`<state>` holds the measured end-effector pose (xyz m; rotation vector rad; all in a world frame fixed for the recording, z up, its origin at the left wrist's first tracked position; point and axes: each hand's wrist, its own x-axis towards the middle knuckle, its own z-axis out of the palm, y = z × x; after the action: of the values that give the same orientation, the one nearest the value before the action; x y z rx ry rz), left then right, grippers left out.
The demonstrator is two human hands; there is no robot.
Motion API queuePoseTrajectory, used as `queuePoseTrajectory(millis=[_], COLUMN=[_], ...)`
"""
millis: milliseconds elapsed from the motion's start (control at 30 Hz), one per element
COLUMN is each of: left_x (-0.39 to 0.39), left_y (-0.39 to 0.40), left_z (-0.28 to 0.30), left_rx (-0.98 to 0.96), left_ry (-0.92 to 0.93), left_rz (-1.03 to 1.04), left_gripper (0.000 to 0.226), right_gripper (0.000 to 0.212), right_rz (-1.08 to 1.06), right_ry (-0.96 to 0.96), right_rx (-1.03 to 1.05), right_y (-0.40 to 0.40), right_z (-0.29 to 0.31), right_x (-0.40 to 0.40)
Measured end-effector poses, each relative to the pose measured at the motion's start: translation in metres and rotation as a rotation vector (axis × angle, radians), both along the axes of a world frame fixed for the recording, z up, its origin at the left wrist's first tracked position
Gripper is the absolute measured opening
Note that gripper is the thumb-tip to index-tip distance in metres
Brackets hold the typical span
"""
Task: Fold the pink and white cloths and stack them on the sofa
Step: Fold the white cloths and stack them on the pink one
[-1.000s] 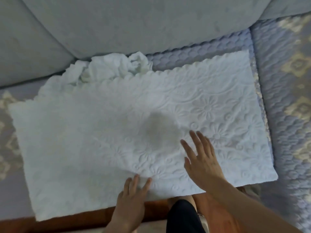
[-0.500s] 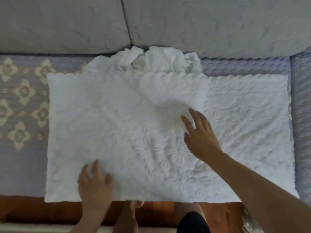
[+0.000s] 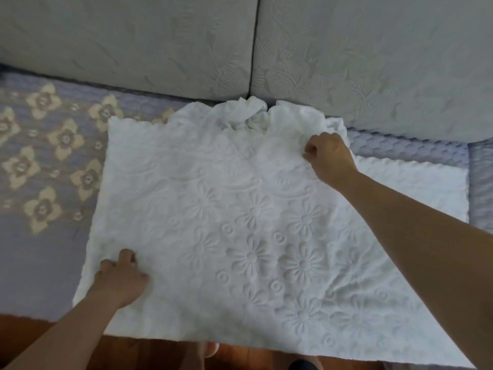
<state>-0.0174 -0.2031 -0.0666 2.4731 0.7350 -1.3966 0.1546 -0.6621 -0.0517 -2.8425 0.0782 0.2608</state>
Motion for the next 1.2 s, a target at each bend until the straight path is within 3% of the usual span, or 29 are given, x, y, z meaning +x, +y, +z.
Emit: queuePoseTrajectory(millis=[133, 267, 367, 433, 533, 600, 700, 767, 833, 933, 1067, 1200], left_x=[-0.004, -0.008, 0.005, 0.03, 0.09, 0.139, 0.199, 0.223, 0.237, 0.24, 0.238, 0.234], left_y=[-0.004, -0.006, -0.017, -0.036, -0.092, -0.14, -0.202, -0.222, -0.228, -0.225, -0.213, -0.21], left_z=[0.0, 0.004, 0.016, 0.016, 0.018, 0.021, 0.025, 0.021, 0.015, 0.012, 0.007, -0.002], left_rx=[0.042, 0.047, 0.124, 0.14, -0.117, -0.298, -0.425, -0.32, -0.264, -0.336, -0.25, -0.15], left_ry=[-0.026, -0.053, -0.092, -0.349, -0.833, -0.967, -0.979, -0.932, -0.872, -0.846, -0.895, -1.038], left_rz=[-0.011, -0.018, -0.14, -0.322, -0.513, -0.571, -0.616, -0.726, -0.754, -0.702, -0.875, -0.715], left_gripper=[0.052, 0.049, 0.033, 0.026, 0.022, 0.027, 0.036, 0.034, 0.026, 0.027, 0.028, 0.03], right_gripper=[0.011, 0.023, 0.025, 0.019, 0.014, 0.013, 0.012, 0.011, 0.008, 0.007, 0.008, 0.012], right_rz=[-0.138, 0.025, 0.198, 0.204, 0.127, 0.124, 0.109, 0.077, 0.046, 0.024, -0.026, -0.108], right_ry=[-0.035, -0.05, -0.094, -0.097, -0.079, -0.09, -0.121, -0.094, -0.055, -0.052, -0.075, -0.25], right_rx=[0.12, 0.144, 0.088, 0.07, 0.101, 0.114, 0.137, 0.141, 0.136, 0.139, 0.143, 0.038], right_y=[0.0, 0.008, 0.016, 0.018, 0.016, 0.014, 0.013, 0.012, 0.012, 0.012, 0.014, 0.027], right_z=[0.004, 0.004, 0.001, -0.001, -0.004, -0.005, -0.009, -0.012, -0.015, -0.018, -0.022, -0.023], right_x=[0.015, 0.012, 0.009, 0.011, 0.02, 0.024, 0.028, 0.029, 0.03, 0.03, 0.029, 0.018])
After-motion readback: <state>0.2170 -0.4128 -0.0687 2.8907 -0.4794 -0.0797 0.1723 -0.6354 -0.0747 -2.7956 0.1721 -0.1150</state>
